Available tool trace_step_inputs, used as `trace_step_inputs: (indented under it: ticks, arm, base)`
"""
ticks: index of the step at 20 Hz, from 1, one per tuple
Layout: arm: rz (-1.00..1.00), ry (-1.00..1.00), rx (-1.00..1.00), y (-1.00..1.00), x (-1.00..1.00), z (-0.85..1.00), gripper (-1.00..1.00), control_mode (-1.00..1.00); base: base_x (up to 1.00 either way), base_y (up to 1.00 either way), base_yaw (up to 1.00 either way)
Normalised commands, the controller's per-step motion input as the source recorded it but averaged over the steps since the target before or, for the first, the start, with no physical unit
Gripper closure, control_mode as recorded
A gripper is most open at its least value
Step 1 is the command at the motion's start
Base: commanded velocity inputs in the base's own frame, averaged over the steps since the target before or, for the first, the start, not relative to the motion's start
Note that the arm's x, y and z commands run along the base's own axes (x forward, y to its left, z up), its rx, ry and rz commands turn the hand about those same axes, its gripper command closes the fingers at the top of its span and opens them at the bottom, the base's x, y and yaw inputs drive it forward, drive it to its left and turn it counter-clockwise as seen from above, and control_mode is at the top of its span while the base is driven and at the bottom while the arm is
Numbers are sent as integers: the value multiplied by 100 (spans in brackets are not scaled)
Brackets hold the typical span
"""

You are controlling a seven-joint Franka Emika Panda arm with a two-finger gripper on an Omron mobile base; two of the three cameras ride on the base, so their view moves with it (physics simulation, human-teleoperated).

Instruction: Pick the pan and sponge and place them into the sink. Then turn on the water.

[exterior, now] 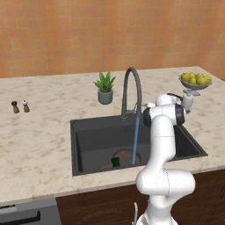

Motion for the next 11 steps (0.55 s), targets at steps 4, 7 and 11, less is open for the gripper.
trace_step_inputs:
  ticks: [4,7,11]
  arm:
    - [-2,-20,3,-24,-97,77,100,-100]
    - [0,-47,0,29,-100,59,100,-100]
    - [0,-50,0,96,-100,13,100,-100]
  base:
    - [0,0,0]
    - [0,0,0]
    - [0,0,0]
